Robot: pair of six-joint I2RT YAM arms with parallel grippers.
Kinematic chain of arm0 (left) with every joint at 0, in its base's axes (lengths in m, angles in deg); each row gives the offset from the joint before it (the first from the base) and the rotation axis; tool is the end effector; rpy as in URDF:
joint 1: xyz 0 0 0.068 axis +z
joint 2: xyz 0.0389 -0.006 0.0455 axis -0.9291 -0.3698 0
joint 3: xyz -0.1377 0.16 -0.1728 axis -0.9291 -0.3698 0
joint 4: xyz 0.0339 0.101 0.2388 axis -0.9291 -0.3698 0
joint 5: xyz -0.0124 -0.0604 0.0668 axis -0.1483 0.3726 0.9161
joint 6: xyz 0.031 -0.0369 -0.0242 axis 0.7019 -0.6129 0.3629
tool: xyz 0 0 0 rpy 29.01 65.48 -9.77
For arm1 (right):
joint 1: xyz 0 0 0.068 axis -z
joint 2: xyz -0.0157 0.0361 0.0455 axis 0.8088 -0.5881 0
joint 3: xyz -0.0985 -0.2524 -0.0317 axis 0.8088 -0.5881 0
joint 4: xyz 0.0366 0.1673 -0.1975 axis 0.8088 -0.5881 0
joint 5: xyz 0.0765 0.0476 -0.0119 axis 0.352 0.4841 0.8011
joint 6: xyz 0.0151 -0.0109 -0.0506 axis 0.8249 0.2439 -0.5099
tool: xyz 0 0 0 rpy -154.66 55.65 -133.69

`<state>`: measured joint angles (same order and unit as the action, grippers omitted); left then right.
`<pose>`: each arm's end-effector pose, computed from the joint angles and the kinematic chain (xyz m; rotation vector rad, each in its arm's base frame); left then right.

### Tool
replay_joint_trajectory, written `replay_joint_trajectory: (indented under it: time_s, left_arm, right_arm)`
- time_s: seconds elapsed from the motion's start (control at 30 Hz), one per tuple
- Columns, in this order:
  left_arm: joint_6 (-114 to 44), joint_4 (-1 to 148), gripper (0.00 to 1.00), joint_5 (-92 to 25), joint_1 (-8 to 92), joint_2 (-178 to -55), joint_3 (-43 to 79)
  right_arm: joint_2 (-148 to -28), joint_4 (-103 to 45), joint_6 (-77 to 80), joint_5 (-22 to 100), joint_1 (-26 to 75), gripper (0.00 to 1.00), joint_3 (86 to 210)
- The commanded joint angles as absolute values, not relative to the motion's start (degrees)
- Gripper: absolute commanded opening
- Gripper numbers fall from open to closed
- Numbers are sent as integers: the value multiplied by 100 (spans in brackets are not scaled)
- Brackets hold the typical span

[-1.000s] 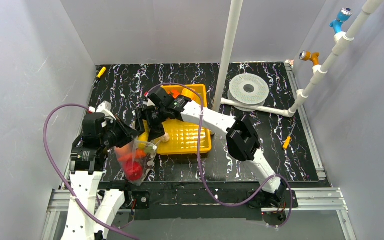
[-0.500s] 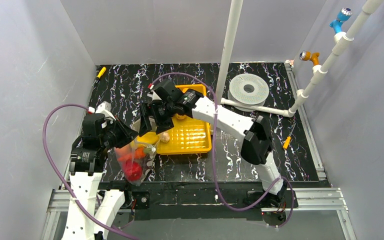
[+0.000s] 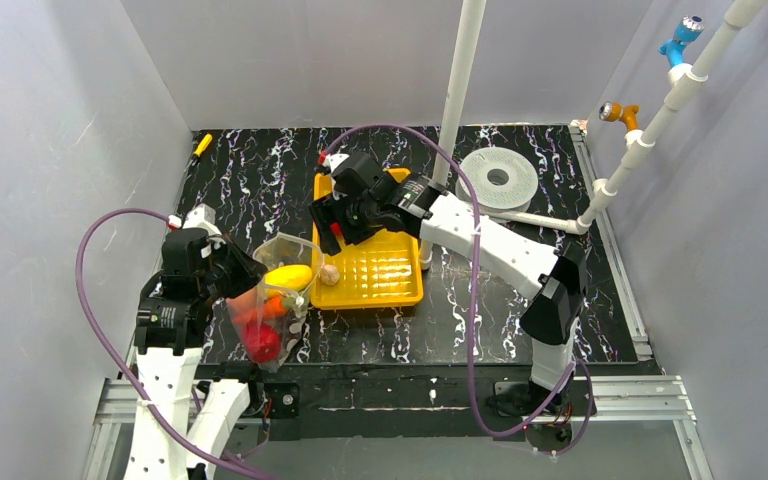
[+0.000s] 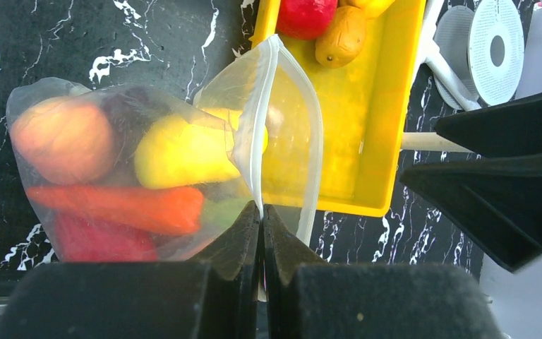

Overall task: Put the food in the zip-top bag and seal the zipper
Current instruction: Pick up the fake vegetable from the bin.

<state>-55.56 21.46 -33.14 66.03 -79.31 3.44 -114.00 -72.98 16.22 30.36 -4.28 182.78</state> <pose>0.1185 -0.0095 0.3588 -0.4775 2.0898 -0.5064 0.2222 0.3578 0.3686 -0.7453 2.2659 0.6764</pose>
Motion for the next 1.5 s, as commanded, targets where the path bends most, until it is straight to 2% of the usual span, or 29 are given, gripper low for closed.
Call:
replay_joint_trajectory:
  time_s: [0.0,0.13,0.2,0.57,0.97,1.47]
  left_arm:
    - [-5436,2015,0,-3056,6587,-7907,582]
    - [-5448,1993,0,-3061,6588,-7902,573]
    - [-5449,1977,0,-3059,6588,-7892,583]
    - [-5482,2031,0,-3169,6589,-7905,544]
    - [-5536,2058,0,-3293,6591,-7887,490]
    - [-5533,2036,0,-3342,6587,-7832,414]
  right_arm:
    - [-11446,-7104,1194,2343,-458,82,17947]
    - [-11692,-7056,1186,2110,-485,72,17895]
    - [-11818,-7029,1186,2080,-489,69,17883]
    - [-12658,-6316,1330,2865,-528,64,17787]
    - [-13162,-5784,1502,3430,-526,63,17652]
    - [-13606,-5897,1513,3255,-526,62,17891]
